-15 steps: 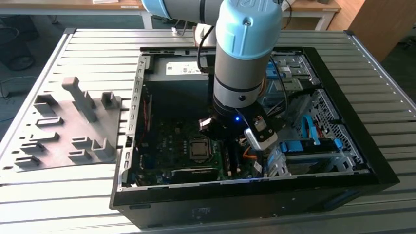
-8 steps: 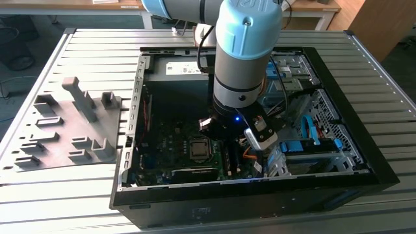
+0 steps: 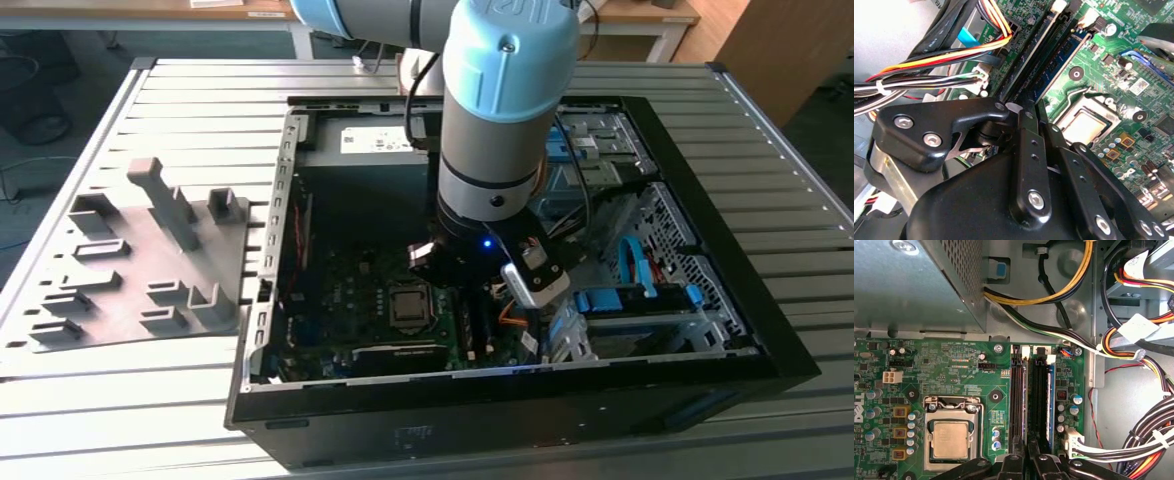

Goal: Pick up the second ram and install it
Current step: 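Insert the second ram into the second slot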

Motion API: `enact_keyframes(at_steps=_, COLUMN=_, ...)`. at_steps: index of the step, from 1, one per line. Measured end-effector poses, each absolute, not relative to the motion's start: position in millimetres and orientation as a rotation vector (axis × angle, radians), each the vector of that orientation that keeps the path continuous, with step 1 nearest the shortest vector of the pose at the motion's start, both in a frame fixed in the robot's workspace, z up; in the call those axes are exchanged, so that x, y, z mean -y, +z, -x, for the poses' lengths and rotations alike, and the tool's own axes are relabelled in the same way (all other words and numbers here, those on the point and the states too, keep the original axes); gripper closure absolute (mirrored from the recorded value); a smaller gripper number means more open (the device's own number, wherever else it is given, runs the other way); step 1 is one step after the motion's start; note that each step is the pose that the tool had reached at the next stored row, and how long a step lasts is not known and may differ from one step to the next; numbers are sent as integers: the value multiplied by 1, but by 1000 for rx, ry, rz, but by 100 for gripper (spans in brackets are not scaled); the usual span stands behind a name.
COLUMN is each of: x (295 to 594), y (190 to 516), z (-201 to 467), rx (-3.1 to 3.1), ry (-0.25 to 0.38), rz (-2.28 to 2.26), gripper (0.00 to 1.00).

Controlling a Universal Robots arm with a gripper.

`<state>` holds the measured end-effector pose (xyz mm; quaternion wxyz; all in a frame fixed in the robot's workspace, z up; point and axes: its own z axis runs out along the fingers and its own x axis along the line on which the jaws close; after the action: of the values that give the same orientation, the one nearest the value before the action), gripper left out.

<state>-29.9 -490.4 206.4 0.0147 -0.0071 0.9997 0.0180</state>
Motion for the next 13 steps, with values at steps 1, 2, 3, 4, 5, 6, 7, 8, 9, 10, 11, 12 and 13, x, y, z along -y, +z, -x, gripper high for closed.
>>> enact_keyframes(at_steps=1, x=490, y=206, z=30, rx=-3112, ry=55, rz=22, gripper=86)
enact_keyframes(at_steps=2, x=490, y=206, z=30, rx=-3112, ry=54, rz=22, gripper=86)
enact_keyframes(at_steps=3, x=490, y=206, z=30, rx=-3112, ry=53, rz=22, gripper=86)
enact_keyframes(at_steps=4, x=490, y=206, z=30, rx=-3112, ry=53, rz=22, gripper=86)
enact_keyframes(at_steps=5, x=490, y=206, z=30, rx=-3112, ry=52, rz=22, gripper=86)
enact_keyframes(at_steps=6, x=490, y=206, z=30, rx=-3112, ry=52, rz=22, gripper=86)
enact_keyframes(at_steps=7, x=490, y=206, z=30, rx=-3111, ry=53, rz=22, gripper=86)
enact_keyframes(at_steps=8, x=490, y=206, z=30, rx=-3112, ry=52, rz=22, gripper=79)
enact_keyframes(at_steps=9, x=490, y=206, z=30, rx=-3112, ry=51, rz=22, gripper=79)
enact_keyframes(at_steps=10, x=490, y=206, z=30, rx=-3112, ry=50, rz=22, gripper=79)
enact_keyframes(at_steps=11, x=490, y=206, z=30, rx=-3112, ry=50, rz=22, gripper=73)
enact_keyframes(at_steps=12, x=490, y=206, z=30, rx=-3112, ry=50, rz=22, gripper=73)
enact_keyframes(at_steps=13, x=490, y=207, z=30, rx=-3112, ry=49, rz=22, gripper=73)
